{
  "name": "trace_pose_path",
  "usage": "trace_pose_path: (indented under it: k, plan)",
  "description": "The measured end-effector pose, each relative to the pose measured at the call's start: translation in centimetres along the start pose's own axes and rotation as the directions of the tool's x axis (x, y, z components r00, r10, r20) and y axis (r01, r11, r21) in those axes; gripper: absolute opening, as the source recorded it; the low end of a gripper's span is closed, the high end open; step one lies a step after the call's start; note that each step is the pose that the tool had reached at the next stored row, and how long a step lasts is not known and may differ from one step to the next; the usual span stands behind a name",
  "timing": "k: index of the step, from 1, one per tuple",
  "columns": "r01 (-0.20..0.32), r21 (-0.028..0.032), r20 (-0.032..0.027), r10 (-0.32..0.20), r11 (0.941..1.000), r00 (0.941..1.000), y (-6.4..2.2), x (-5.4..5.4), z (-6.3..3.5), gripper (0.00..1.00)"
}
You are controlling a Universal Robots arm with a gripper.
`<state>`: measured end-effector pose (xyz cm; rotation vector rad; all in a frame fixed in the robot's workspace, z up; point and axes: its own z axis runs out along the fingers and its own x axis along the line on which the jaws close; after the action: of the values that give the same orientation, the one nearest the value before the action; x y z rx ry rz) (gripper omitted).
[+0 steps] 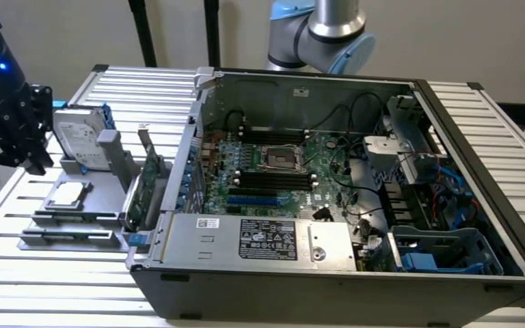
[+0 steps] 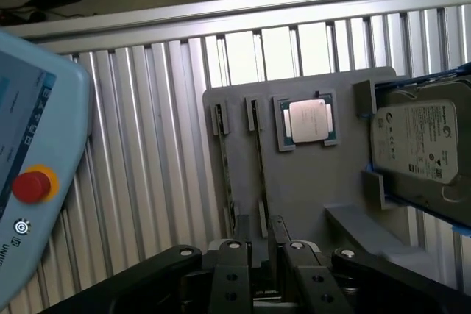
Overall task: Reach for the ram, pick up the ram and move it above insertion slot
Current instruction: 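Pick up the ram and move it above insertion slot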
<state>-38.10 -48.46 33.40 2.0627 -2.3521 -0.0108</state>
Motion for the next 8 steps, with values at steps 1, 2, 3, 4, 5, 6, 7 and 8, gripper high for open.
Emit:
trace_pose_path:
  k: [1, 2, 3, 4, 5, 6, 7, 8]
  plan:
    - [0.000, 0.0001, 0.0001, 0.000, 1.0000, 1.0000, 0.01, 0.0, 0.19, 0.25]
    - [0.000, 0.0000, 0.0000, 0.000, 1.0000, 1.0000, 0.01, 0.0, 0.36, 0.25]
    - [0.000, 0.0001, 0.0001, 0.000, 1.0000, 1.0000, 0.01, 0.0, 0.55, 0.25]
    - [0.000, -0.0001, 0.0000, 0.000, 1.0000, 1.0000, 0.02, 0.0, 0.73, 0.25]
    - [0.000, 0.0000, 0.0000, 0.000, 1.0000, 1.0000, 0.02, 0.0, 0.91, 0.25]
    - [0.000, 0.0000, 0.0001, 0.000, 1.0000, 1.0000, 0.02, 0.1, 1.10, 0.25]
    - [0.000, 0.0000, 0.0000, 0.000, 1.0000, 1.0000, 0.01, 0.1, 1.28, 0.25]
    - [0.000, 0.0001, 0.0001, 0.000, 1.0000, 1.0000, 0.01, 0.2, 1.46, 0.25]
